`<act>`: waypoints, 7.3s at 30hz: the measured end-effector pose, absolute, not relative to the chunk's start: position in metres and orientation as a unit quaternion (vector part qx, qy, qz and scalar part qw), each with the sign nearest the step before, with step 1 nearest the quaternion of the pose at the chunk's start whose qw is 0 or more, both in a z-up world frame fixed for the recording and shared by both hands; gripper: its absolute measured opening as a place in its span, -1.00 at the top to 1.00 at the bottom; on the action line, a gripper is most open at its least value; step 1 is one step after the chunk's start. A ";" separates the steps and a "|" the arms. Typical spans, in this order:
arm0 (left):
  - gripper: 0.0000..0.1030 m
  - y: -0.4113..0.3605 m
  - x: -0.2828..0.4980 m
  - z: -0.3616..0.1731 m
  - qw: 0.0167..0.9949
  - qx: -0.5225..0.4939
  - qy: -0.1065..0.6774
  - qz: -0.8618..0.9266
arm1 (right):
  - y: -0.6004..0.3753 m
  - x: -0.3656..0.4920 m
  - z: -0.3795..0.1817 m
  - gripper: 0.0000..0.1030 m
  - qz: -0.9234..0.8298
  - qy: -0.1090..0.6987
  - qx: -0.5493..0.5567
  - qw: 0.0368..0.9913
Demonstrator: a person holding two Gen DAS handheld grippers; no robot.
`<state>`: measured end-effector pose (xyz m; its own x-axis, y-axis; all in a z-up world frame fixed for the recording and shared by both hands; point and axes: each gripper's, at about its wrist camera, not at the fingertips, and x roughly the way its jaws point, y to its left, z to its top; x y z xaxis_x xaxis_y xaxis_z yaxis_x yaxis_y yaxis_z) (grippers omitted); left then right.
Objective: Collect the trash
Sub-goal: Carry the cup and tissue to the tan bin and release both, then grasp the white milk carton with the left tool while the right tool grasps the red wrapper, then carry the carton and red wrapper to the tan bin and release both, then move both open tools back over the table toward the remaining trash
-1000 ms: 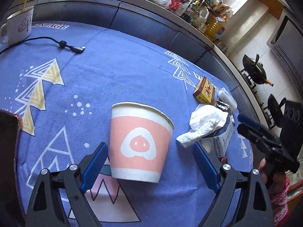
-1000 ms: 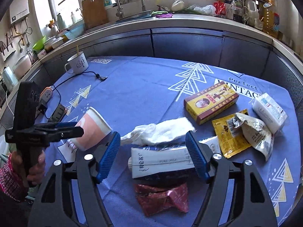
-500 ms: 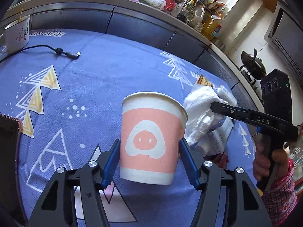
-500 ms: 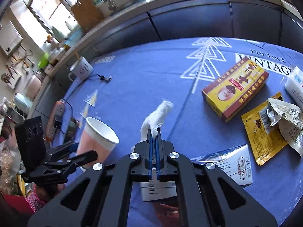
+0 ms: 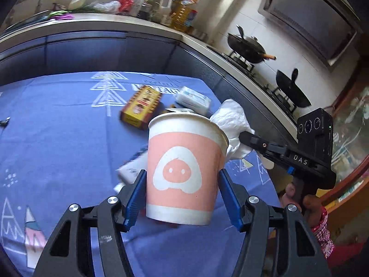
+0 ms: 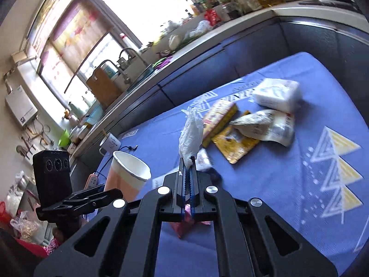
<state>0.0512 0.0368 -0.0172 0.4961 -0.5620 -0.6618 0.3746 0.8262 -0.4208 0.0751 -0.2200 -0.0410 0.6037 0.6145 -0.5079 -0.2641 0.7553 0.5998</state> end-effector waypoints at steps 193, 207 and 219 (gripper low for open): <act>-0.43 0.091 0.108 -0.062 0.904 -0.008 0.427 -0.021 | -0.189 0.130 -0.098 0.22 0.193 0.400 0.257 0.858; -0.46 0.108 0.068 -0.044 0.928 -0.004 0.373 -0.024 | -0.150 0.053 -0.070 -0.06 0.170 0.388 0.204 0.882; -0.47 0.130 0.030 -0.029 0.940 0.001 0.342 0.007 | -0.126 0.029 -0.060 -0.06 0.193 0.397 0.196 0.876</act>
<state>0.0298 0.1302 -0.0290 0.7658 0.0134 -0.6429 -0.0117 0.9999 0.0069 0.0286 -0.1259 -0.0598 0.6103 0.4929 -0.6202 -0.1814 0.8490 0.4963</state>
